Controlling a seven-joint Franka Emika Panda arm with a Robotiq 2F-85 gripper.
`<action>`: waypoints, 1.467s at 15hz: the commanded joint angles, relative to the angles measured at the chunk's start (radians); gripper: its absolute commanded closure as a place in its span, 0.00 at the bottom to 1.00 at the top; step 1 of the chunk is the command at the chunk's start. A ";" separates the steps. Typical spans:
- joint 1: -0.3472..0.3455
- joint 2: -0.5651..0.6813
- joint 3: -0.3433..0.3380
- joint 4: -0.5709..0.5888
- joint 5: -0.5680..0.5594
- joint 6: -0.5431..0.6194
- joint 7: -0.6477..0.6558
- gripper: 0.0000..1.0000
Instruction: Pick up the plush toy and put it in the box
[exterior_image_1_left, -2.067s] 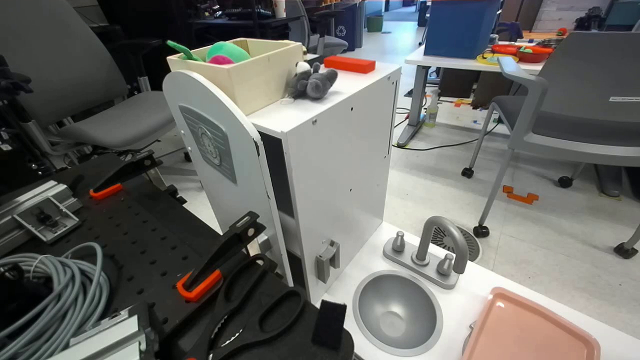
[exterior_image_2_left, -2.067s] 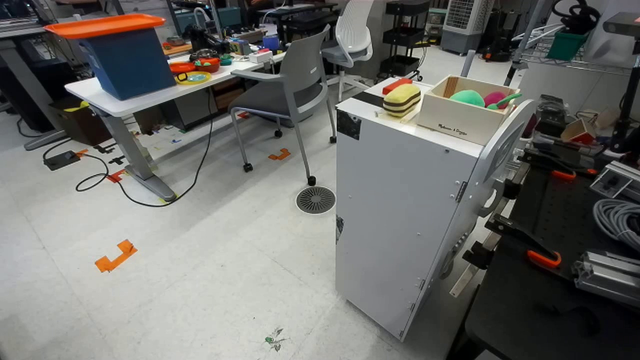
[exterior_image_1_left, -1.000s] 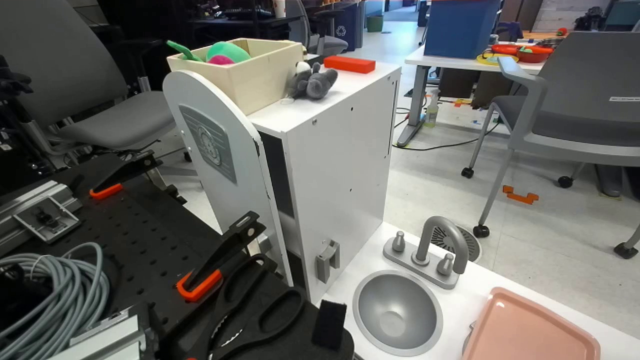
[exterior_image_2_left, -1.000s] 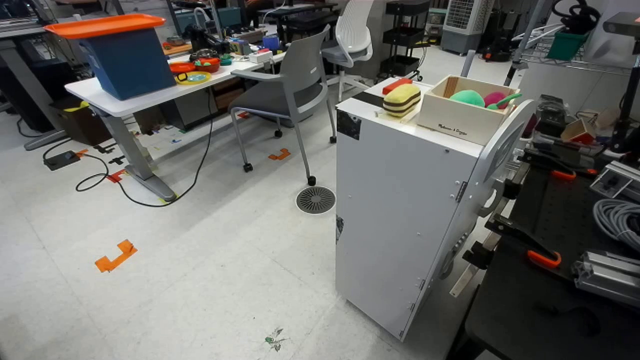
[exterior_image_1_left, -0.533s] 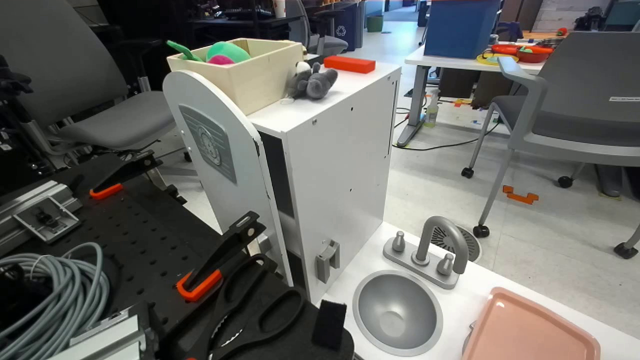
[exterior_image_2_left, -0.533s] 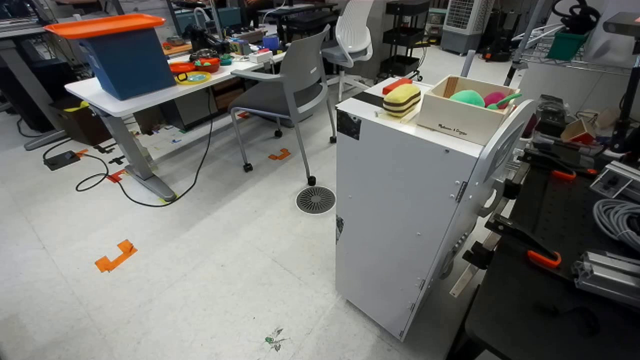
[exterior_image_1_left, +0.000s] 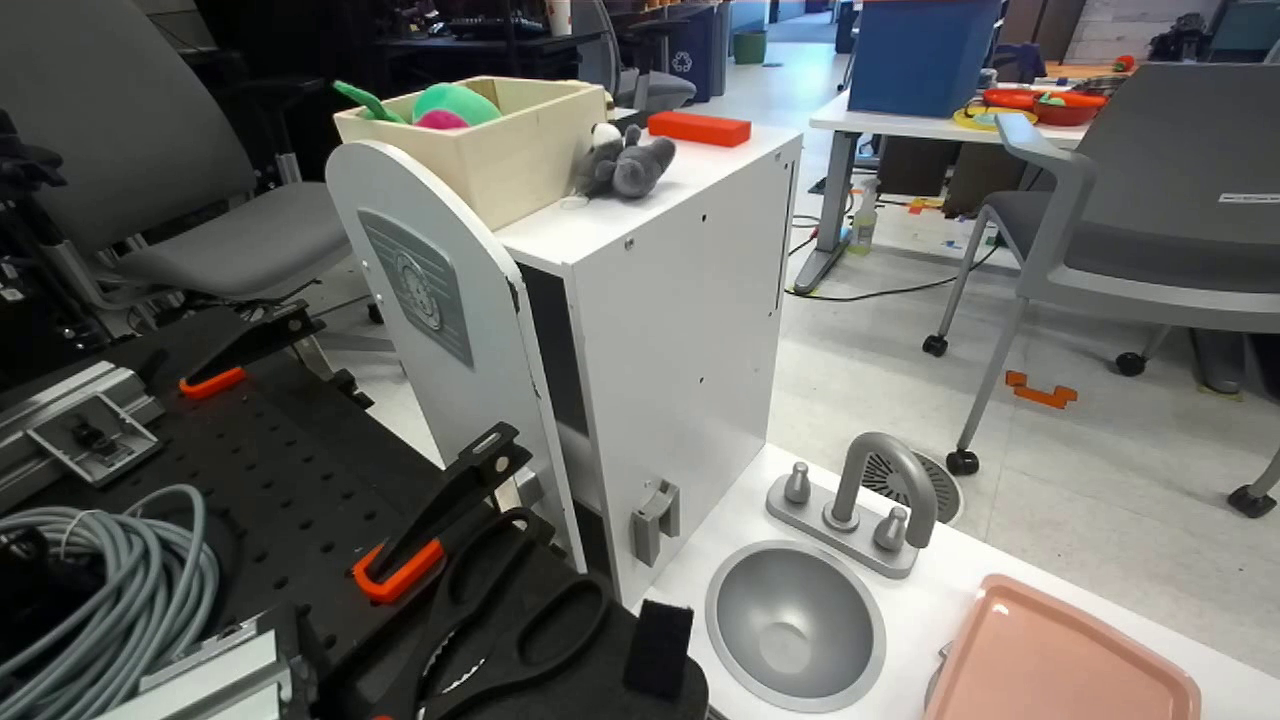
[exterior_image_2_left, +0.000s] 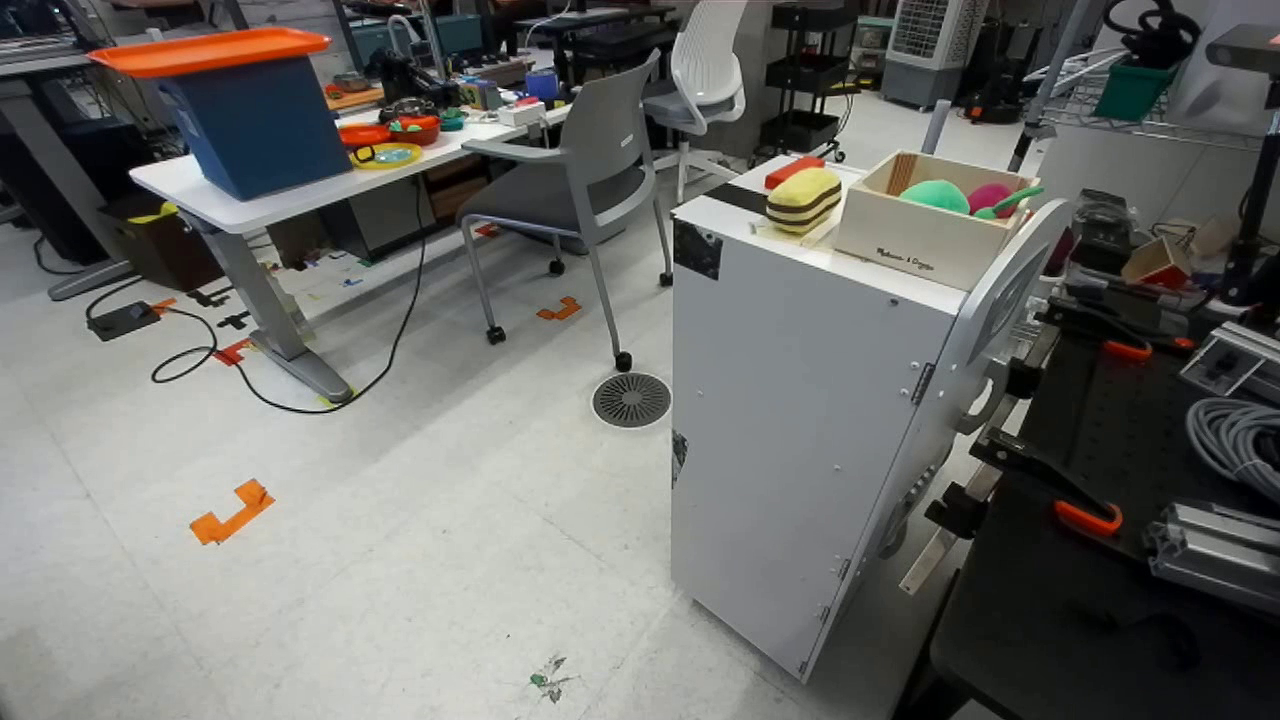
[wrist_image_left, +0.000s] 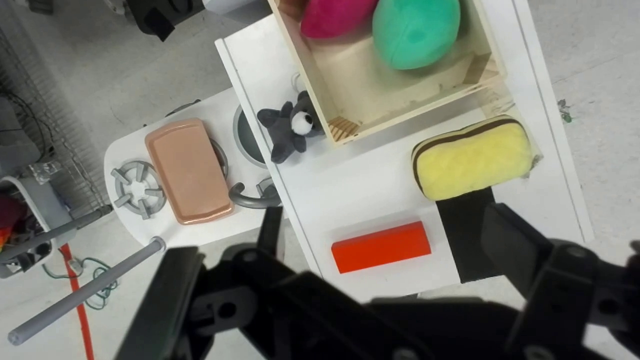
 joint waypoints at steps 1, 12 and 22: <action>0.008 0.051 -0.015 0.009 -0.013 0.035 -0.029 0.00; 0.034 0.074 0.000 -0.058 0.062 0.282 -0.056 0.00; 0.024 0.095 -0.006 -0.067 0.135 0.225 -0.143 0.00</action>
